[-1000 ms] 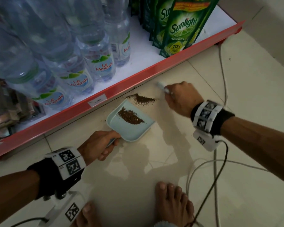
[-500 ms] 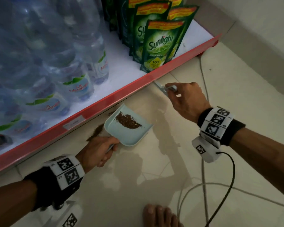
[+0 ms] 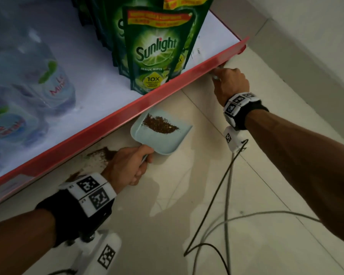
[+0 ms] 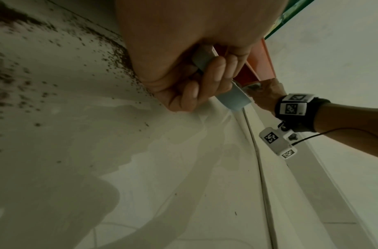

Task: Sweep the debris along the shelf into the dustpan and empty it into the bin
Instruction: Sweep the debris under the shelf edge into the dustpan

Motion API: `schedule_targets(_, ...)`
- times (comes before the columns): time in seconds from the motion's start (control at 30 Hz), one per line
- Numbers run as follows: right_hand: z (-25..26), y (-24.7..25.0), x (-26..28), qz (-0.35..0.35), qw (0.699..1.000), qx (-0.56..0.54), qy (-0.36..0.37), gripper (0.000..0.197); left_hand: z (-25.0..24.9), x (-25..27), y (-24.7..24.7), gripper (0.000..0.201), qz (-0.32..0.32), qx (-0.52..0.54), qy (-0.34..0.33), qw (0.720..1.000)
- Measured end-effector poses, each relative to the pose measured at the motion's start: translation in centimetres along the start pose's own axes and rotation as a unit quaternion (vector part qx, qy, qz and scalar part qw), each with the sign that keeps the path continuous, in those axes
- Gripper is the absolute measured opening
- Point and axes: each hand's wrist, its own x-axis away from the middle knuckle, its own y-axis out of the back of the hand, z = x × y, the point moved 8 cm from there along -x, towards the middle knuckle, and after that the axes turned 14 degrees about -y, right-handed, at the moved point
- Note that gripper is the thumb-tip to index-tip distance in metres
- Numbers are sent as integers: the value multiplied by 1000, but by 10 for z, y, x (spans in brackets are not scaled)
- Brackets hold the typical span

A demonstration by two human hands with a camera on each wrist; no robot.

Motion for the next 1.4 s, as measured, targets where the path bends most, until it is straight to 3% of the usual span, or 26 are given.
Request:
schedule_targets(0.1, 7, -4, 2, 18, 1000, -2, 14, 34, -1, -6, -1, 32, -3, 14, -7, 1000)
schedule_targets(0.3, 47, 17, 73, 69, 974, -87, 199, 28, 1, -6, 8, 32, -10, 19, -13, 1000)
schedule_targets(0.4, 39, 31, 67, 28, 980, -108, 166, 30, 3, -3, 10, 33, -10, 11, -13, 1000)
schedule_targets(0.5, 12, 32, 43, 3, 998, -13, 66, 33, 5, 0, 9, 34, -6, 7, -13, 1000)
schedule_targets(0.57, -4, 23, 45, 28, 999, 41, 16, 32, 5, 4, 8, 34, 1, 3, -15, 1000)
schedule_targets(0.63, -2, 17, 67, 52, 998, 40, 24, 30, 8, 8, 8, 34, 9, 5, -18, 1000)
schedule_targets(0.77, 37, 14, 126, 105, 985, -63, 124, 29, 18, 21, 11, 34, 18, -5, -9, 1000)
schedule_targets(0.83, 47, 22, 135, 96, 980, -110, 134, 29, 22, 29, 12, 34, 26, -11, 0, 1000)
schedule_targets(0.9, 43, 33, 122, 58, 986, -119, 106, 29, 24, 36, 13, 33, 32, -13, 8, 999)
schedule_targets(1.0, 15, 43, 93, 2, 999, -21, 29, 29, 25, 48, 14, 32, 44, -19, 17, 999)
schedule_targets(1.1, -6, 32, 89, 17, 997, 64, -31, 29, 28, 59, 16, 31, 49, -18, 27, 998)
schedule_targets(1.17, 2, 24, 110, 46, 998, 46, -10, 29, 29, 66, 19, 30, 48, -18, 26, 998)
schedule_targets(1.3, 53, 23, 169, 106, 983, -89, 122, 25, 34, 73, 29, 30, 37, -23, 29, 999)
schedule_targets(1.4, 63, 35, 166, 87, 978, -140, 125, 26, 36, 77, 34, 30, 37, -19, 34, 999)
